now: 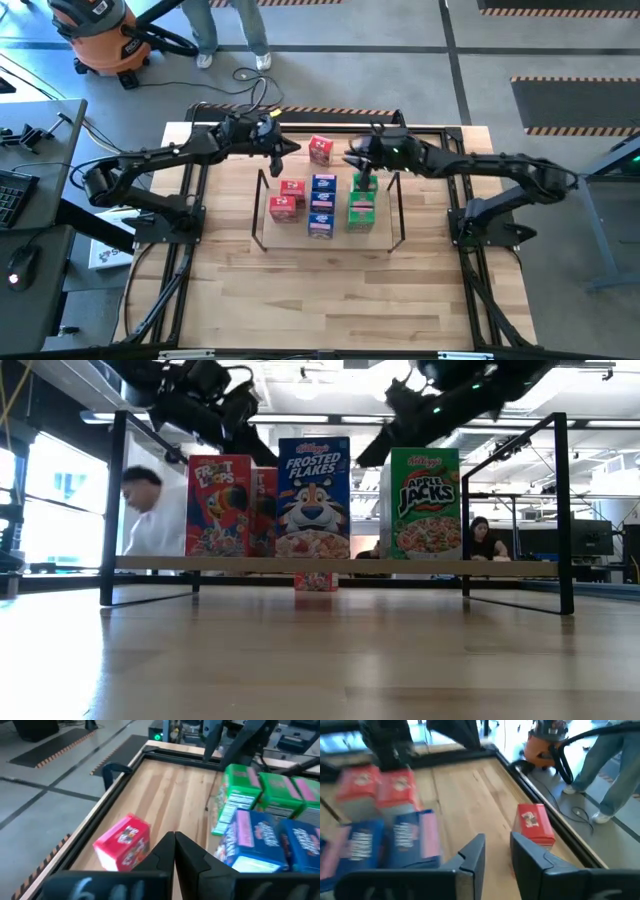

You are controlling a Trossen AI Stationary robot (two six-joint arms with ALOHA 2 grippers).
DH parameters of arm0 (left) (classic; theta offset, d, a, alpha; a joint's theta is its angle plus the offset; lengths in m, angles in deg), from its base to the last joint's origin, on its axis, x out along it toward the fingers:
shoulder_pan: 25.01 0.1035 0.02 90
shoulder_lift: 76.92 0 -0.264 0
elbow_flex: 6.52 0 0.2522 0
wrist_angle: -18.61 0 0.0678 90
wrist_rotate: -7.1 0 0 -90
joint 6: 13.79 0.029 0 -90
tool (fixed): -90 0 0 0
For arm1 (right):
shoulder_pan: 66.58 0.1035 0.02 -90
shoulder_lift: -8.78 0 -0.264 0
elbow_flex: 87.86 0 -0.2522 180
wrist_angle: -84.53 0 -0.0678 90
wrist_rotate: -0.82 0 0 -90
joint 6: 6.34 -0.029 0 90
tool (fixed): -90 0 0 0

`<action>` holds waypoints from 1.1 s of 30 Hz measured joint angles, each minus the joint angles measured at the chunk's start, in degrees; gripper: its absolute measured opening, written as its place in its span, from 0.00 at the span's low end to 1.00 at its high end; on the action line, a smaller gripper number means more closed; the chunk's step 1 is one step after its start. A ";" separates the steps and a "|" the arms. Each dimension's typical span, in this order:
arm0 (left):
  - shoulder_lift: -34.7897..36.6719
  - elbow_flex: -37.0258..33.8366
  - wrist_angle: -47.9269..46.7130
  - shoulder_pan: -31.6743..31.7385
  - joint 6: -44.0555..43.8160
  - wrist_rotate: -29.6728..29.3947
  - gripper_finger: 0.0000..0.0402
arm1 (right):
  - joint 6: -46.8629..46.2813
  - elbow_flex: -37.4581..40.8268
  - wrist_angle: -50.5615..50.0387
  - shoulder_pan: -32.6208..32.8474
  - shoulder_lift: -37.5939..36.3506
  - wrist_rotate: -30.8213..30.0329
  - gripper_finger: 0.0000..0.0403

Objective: Stack cereal on shelf
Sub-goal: Put the red cereal box on the shelf aligned with the other red cereal boxes

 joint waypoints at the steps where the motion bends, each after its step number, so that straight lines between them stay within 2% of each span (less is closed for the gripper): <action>1: 0.00 -0.54 0.73 0.52 -0.51 0.08 0.00 | 0.86 -1.68 -1.73 -0.82 1.55 0.52 0.20; 4: 0.02 -0.65 1.27 2.33 -0.82 0.08 0.00 | 3.58 -7.20 -8.44 -3.15 6.49 0.81 0.17; 10: 0.02 -0.64 0.88 7.94 -3.51 0.76 0.00 | 8.69 -19.12 -22.33 -8.02 16.52 3.73 0.02; 16: 0.02 -0.64 0.70 14.43 -3.89 8.89 0.00 | 11.41 -29.61 -31.71 -10.83 27.30 6.05 0.02; 20: -0.02 -0.64 0.35 16.89 -3.63 12.27 0.00 | 13.45 -33.69 -33.67 -11.55 32.71 6.86 0.00; 24: -0.06 -0.64 -1.48 17.63 -1.78 12.51 0.00 | 13.53 -36.80 -33.24 -12.57 35.42 10.47 0.00; 33: -3.22 -0.62 -1.84 17.70 -0.22 12.47 0.00 | 15.03 -41.48 -31.24 -12.58 40.61 14.35 0.00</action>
